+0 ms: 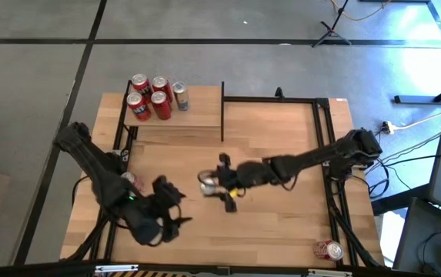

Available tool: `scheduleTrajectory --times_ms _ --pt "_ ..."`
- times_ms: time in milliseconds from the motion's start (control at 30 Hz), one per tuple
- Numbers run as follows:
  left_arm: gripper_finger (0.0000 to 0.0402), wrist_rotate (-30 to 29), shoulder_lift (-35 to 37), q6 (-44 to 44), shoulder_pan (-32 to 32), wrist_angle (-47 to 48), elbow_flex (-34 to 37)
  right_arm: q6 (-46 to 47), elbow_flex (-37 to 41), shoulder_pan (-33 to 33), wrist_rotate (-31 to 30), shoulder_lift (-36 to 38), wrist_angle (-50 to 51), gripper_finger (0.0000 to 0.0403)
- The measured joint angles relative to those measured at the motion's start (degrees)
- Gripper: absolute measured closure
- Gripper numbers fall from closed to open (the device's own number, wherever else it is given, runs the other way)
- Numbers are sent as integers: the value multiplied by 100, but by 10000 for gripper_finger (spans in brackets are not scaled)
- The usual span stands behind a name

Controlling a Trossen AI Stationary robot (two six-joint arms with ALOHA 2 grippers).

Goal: Place canned beverage on shelf
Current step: Put the blue soda can on the shelf aligned with the other blue soda can

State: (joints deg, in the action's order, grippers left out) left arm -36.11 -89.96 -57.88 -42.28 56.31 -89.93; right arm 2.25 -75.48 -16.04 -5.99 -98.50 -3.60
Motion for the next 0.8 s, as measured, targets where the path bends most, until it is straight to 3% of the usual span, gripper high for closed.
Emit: scheduleTrajectory --times_ms 200,333,800 --pt "70 -248 700 14 -103 756 -2 -597 -1169 649 71 -116 799 199" --pt "70 -406 1120 6 -115 1318 -2 -557 -1577 1213 72 -102 694 197" --pt "70 -963 2252 601 -131 1800 -1 -208 -1734 2526 3 -111 579 197"
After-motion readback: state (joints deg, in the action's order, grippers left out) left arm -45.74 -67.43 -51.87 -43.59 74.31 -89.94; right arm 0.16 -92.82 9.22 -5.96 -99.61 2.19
